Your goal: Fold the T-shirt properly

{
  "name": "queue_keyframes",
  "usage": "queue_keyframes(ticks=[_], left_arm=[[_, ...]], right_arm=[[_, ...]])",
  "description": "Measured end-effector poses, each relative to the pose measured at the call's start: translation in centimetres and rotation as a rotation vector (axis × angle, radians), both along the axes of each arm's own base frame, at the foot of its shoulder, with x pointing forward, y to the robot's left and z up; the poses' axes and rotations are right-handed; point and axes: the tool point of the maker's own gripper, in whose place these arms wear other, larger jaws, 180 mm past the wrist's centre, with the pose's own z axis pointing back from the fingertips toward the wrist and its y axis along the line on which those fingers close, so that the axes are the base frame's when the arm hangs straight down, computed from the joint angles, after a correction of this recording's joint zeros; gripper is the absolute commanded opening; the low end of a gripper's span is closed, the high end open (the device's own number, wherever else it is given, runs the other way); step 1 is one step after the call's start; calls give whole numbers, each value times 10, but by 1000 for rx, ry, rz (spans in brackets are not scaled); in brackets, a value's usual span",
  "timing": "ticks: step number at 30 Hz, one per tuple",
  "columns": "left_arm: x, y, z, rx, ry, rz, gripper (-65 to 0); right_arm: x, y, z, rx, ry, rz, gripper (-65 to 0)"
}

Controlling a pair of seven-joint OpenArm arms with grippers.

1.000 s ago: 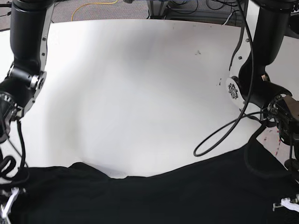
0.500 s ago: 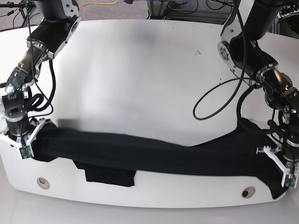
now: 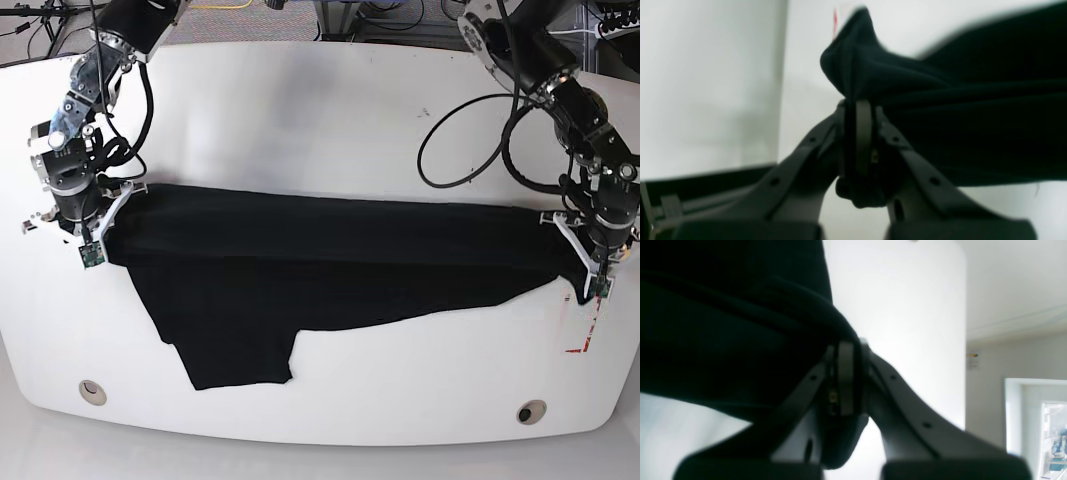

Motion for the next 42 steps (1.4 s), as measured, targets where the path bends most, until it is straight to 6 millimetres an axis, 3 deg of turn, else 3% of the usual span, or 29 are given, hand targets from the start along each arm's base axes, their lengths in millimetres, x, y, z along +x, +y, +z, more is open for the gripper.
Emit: queue_keyframes(ticks=[14, 24, 42], left_arm=[[-68, 2, -68, -4, 227, 5, -650], [-92, 3, -85, 1, 300, 1, -650], [-129, 4, -109, 1, 409, 2, -646]], right_arm=[[-37, 4, -39, 13, 126, -4, -650], [-70, 7, -67, 21, 231, -16, -650], [-120, 8, -97, 23, 366, -15, -650]])
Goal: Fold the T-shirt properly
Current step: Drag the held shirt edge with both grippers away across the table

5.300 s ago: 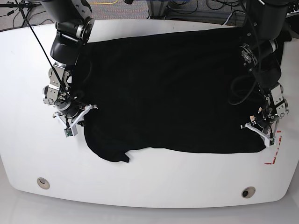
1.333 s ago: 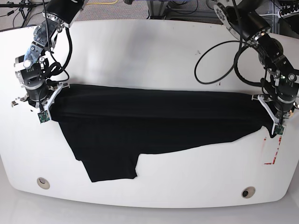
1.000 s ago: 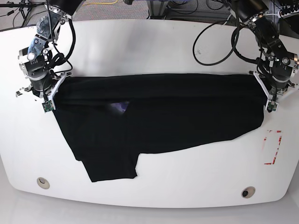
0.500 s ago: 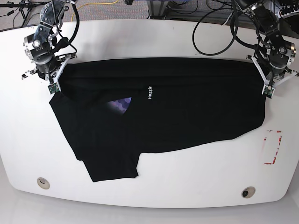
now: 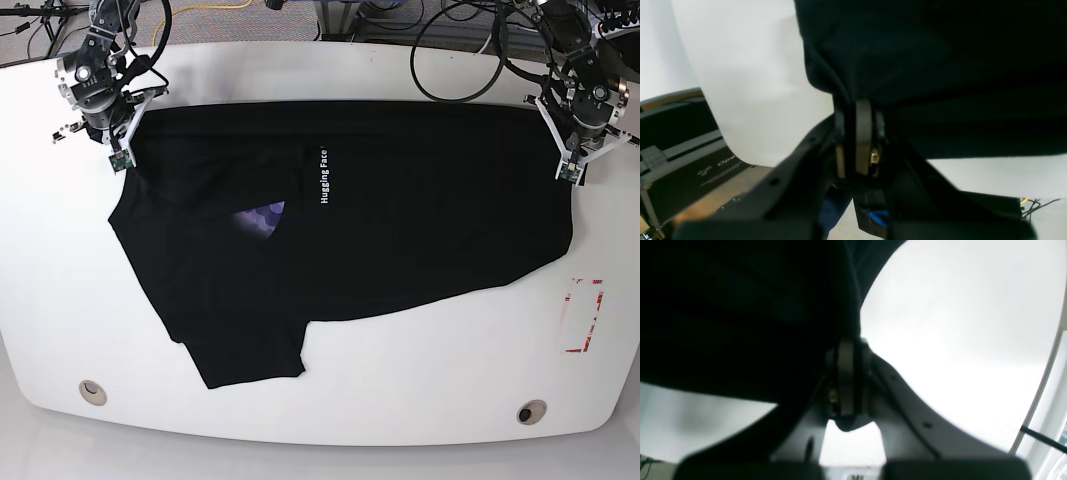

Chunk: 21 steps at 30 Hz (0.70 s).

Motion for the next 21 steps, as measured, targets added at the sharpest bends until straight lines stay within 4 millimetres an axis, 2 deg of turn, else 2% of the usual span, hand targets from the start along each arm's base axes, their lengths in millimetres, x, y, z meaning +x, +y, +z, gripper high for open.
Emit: queue_keyframes(ticks=[11, 14, 16, 18, 21], left_arm=[[-19, 5, -8, 15, 55, -9, -644], [-23, 4, -10, 14, 69, -12, -633], [-26, 4, -12, 14, 77, -12, -594], [-30, 4, -13, 13, 87, -14, -528], [-34, 5, -14, 21, 101, -10, -364]], right_arm=[[-29, -3, -13, 24, 55, -47, -648], [-35, -3, -18, 38, 67, -70, -621], [-38, -5, -19, 40, 70, -83, -566], [-39, -7, -18, 35, 71, -89, -490], [-45, -12, -19, 14, 90, -96, -323]])
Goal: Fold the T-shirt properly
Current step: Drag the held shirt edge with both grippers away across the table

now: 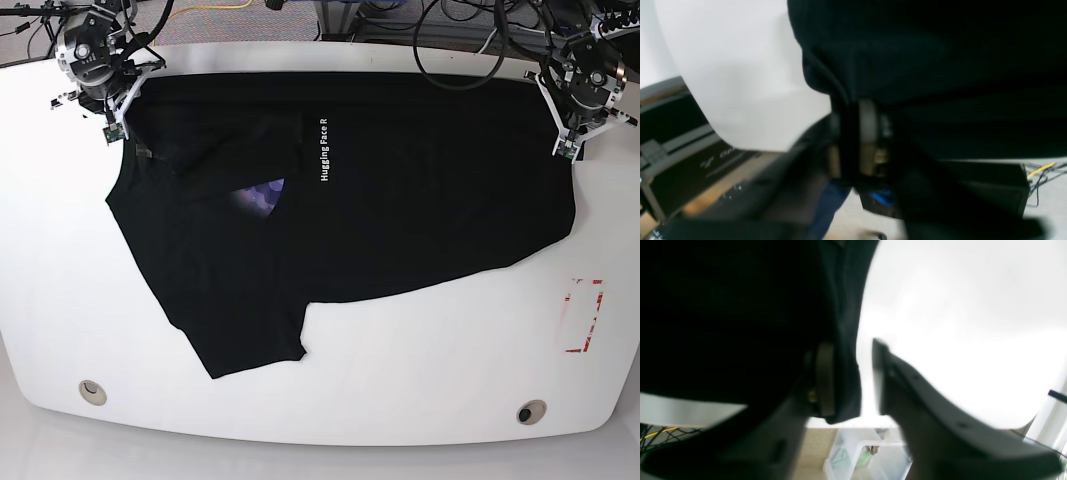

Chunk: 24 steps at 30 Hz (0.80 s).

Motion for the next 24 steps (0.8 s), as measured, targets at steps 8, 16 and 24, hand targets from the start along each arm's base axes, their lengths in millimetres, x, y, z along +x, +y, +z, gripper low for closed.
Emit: queue_keyframes(ticks=[8, 16, 24], left_arm=[[0, 5, 2, 17, 1, 10, -197], [6, 4, 6, 18, -18, 8, -232], [23, 11, 19, 2, -96, 43, -265]], right_arm=[[-11, 7, -7, 13, 30, -26, -60], [4, 17, -3, 39, -19, -35, -60], [29, 19, 7, 50, -85, -37, -60]])
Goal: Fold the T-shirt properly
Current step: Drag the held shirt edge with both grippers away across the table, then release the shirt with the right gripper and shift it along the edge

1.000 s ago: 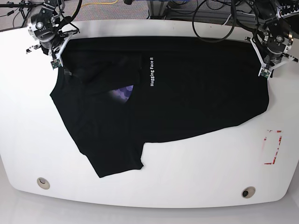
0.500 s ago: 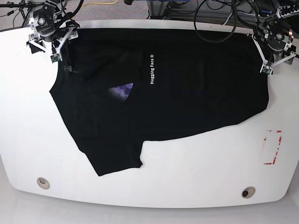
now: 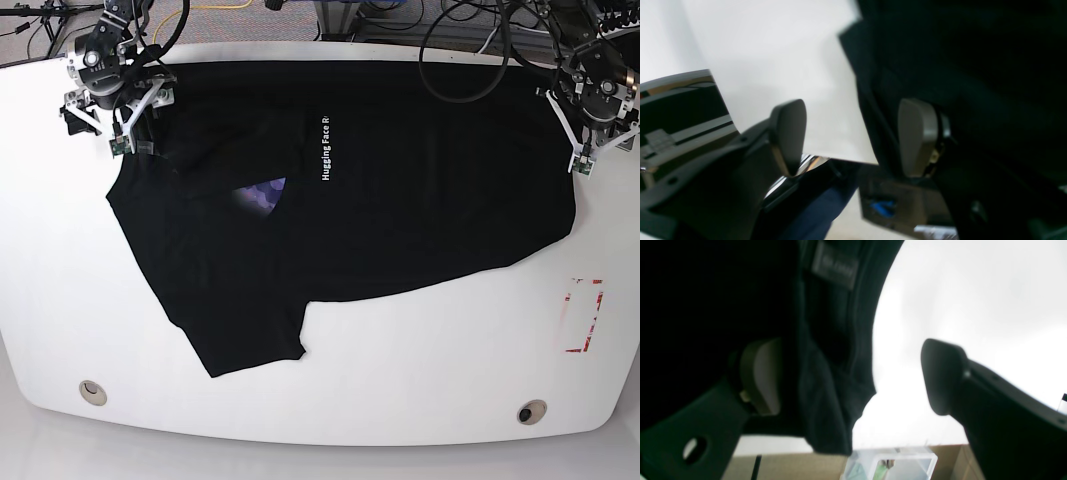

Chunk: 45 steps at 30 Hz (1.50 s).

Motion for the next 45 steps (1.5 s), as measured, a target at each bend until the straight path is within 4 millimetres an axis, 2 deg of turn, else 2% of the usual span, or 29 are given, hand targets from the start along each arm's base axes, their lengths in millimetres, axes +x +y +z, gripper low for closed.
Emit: queue_keyframes(ticks=[5, 13, 17, 20, 28, 35, 38, 45], left_arm=[[13, 1, 9, -59, -86, 30, -265], [35, 23, 38, -64, -225, 119, -265], [36, 22, 36, -72, -228, 125, -265], [34, 21, 28, -91, -211, 132, -265], [28, 20, 5, -138, -157, 152, -265], [28, 21, 6, -137, -156, 153, -265], [29, 19, 5, -143, -159, 149, -265], [29, 21, 6, -138, -158, 149, -265]], right_arm=[[25, 0, 12, -1, -68, -1, -60], [57, -3, 32, -13, -151, -2, -60], [72, -3, 42, -12, -195, -2, -60], [80, 0, 45, 1, -217, 3, -60], [88, 24, 24, 82, -185, 18, -60], [85, 31, 17, 108, -169, 0, -60], [79, 39, 8, 135, -137, -12, -60], [79, 54, 1, 185, -135, -19, -60]])
